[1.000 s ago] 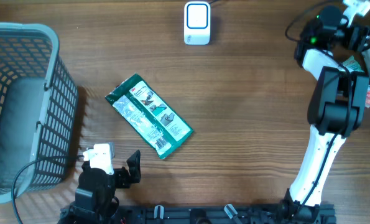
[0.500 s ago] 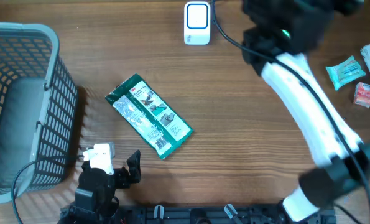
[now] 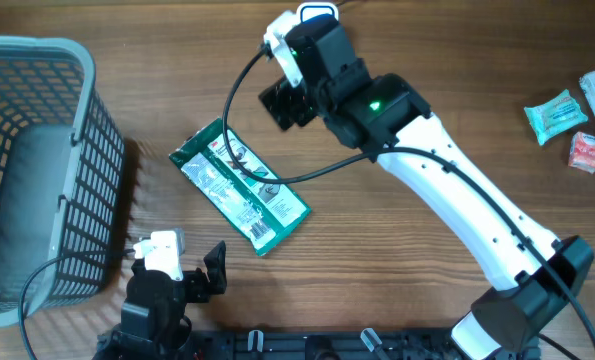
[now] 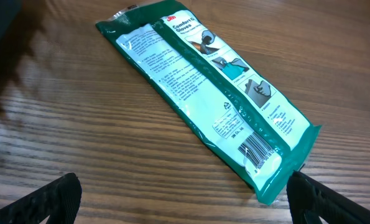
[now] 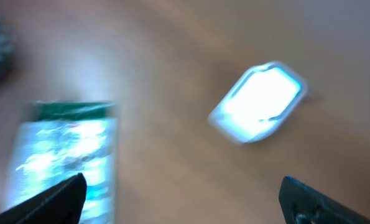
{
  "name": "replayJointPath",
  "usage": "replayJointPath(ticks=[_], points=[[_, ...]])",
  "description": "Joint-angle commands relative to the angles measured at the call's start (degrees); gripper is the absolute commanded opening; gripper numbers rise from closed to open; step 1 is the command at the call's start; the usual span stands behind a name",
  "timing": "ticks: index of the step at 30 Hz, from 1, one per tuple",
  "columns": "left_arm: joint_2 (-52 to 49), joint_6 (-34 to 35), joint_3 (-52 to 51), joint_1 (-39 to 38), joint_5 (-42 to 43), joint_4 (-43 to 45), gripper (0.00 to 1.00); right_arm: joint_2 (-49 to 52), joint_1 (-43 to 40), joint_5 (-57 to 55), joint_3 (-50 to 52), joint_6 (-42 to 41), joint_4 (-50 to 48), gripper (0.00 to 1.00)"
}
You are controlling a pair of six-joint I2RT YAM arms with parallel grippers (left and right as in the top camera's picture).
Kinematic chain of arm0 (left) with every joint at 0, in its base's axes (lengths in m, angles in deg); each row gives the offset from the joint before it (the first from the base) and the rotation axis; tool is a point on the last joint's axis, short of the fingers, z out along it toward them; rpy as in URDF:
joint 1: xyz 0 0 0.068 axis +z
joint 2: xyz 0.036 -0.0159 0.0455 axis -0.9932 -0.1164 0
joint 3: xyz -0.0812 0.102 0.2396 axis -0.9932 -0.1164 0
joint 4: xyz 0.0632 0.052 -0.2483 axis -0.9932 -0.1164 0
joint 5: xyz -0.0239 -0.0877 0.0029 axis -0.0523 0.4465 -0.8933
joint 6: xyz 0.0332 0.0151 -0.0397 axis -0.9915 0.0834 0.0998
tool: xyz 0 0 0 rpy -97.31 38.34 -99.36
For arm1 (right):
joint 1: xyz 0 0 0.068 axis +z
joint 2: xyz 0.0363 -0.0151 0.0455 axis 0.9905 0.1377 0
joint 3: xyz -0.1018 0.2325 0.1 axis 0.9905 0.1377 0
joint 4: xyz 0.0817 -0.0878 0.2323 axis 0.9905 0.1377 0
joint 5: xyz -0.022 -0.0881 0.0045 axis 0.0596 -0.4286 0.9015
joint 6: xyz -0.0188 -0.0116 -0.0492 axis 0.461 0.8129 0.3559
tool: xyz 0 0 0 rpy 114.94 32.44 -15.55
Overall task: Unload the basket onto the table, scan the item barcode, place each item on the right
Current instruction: 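Reach the right gripper to the green 3M pouch and grasp it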
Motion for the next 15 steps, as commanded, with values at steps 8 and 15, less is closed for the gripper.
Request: replayJointPath(ticks=[8, 15], points=[[0.4, 0.5, 0.0, -0.2, 0.0, 0.2, 1.00, 21.7, -0.7, 30.3, 5.1, -3.6, 3.4, 1.00], [0.4, 0.5, 0.0, -0.2, 0.0, 0.2, 1.00, 27.4, 1.7, 30.0, 5.1, -5.9, 1.9, 1.00]])
